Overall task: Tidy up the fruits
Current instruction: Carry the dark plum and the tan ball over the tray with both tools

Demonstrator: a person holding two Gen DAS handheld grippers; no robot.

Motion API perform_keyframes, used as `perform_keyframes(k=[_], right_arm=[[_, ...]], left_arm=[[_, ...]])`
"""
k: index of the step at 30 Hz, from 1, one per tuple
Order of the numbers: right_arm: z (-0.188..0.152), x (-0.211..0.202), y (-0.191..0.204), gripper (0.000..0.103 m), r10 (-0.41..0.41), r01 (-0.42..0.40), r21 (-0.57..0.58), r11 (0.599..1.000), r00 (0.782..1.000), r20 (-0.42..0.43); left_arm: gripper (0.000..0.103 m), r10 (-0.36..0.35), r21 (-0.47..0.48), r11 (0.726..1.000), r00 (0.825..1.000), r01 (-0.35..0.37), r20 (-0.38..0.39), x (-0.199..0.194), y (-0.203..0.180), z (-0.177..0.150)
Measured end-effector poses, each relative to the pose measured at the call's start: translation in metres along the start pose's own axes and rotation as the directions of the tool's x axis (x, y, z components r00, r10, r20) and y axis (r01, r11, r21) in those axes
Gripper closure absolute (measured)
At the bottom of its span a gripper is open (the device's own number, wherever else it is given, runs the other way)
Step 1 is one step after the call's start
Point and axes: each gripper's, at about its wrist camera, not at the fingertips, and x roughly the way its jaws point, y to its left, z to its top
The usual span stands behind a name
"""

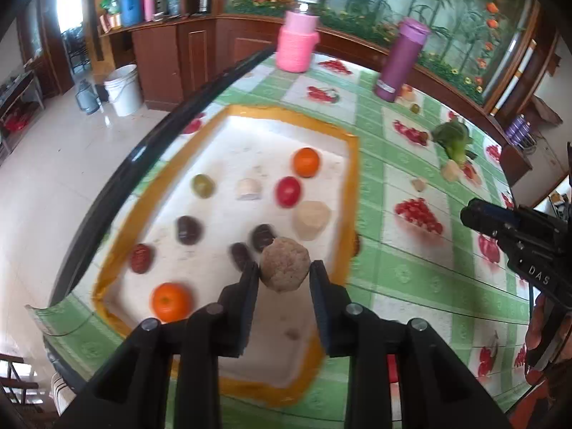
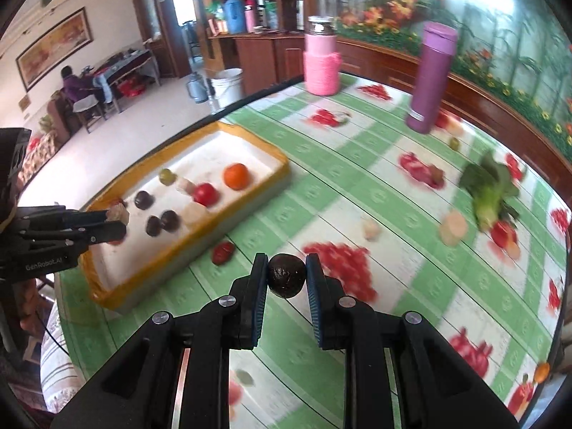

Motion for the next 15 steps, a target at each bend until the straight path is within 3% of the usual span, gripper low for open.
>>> perform_keyframes(k=[7,15], right_arm=[[0.041,0.043,0.045,0.083,0.067,-0.068,-0.055,0.996,0.998,-0.015],[0.069,0.088,0.084,0.083,0.097,-0.104,-0.121,0.987,0.994,-0.056]], left_arm=[[0.071,0.047,-0.053,0.997,0.999,-0.049,-0.027,0.009,0.043,-0.004],[0.071,0.023,-0.060,0.998,0.998,-0.027,-0.061,0.016,0.057,-0.015]])
